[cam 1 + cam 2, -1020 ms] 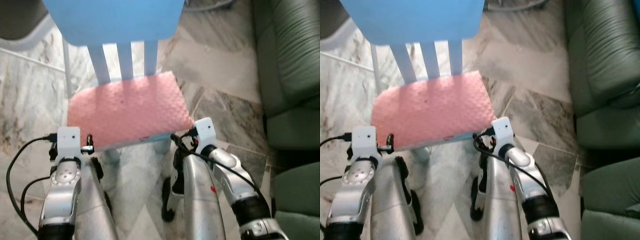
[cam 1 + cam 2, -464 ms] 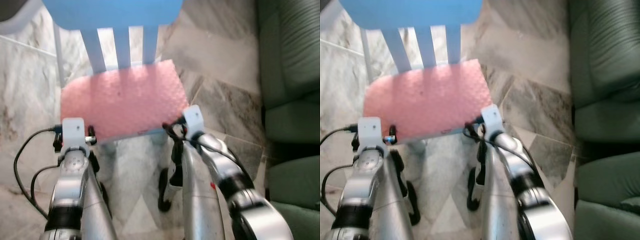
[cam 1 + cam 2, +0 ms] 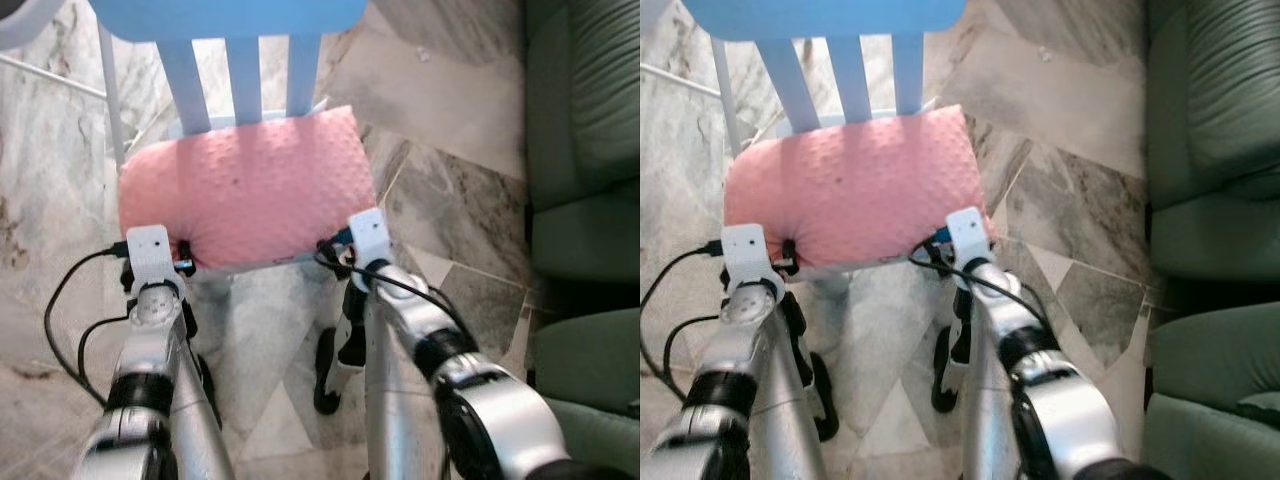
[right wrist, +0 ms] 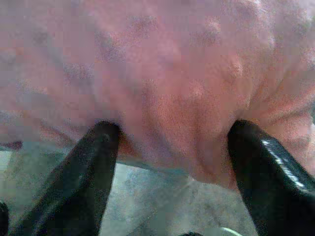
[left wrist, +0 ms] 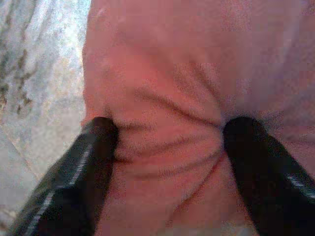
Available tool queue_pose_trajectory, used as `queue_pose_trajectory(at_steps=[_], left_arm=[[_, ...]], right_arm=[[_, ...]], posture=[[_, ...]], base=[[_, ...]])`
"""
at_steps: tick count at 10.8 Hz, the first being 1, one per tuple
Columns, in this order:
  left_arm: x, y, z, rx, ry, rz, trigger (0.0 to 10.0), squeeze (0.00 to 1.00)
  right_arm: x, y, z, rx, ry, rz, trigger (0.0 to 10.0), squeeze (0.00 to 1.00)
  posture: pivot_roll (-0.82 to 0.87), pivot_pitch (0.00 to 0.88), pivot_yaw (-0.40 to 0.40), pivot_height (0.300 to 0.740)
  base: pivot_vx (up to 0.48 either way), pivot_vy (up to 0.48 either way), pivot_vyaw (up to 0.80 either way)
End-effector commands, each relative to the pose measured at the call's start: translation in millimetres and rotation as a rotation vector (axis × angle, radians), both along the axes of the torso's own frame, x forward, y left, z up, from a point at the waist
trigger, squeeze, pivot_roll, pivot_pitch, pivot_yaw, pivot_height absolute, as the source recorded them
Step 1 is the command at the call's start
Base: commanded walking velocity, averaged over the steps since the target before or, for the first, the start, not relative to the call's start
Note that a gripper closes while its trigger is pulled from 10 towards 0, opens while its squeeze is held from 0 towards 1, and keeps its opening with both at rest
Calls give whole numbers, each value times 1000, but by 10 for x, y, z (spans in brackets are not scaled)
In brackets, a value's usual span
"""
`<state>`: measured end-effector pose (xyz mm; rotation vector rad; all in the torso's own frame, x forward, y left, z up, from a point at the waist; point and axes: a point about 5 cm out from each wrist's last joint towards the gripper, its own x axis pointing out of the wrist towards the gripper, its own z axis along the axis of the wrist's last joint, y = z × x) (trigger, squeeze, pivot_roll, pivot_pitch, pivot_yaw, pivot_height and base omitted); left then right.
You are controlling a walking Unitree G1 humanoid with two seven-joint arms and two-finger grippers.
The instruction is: Move the pillow to the sofa
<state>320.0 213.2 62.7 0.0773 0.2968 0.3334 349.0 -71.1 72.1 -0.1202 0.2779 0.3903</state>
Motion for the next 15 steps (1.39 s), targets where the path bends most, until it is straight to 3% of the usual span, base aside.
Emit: queue_pose_trajectory(at_steps=[1,5,12,15], left_arm=[[-141,-1,-264,-4,114,0,0,0],[-63,-49,-251,-7,84,-10,0,0],[6,-52,-235,-37,61,8,0,0],[101,-25,-151,-53,57,11,0,0]], right_arm=[[-105,16,-174,0,64,-4,0,0],[-137,46,-221,25,87,1,0,0],[-74,28,-159,70,101,-22,0,0],[-1,6,-71,73,91,-28,0,0]], posture=[[74,518,-178,535],[68,505,-179,535],[53,473,-189,535],[62,427,-188,535]], base=[[0,0,0],[0,0,0],[0,0,0],[0,0,0]])
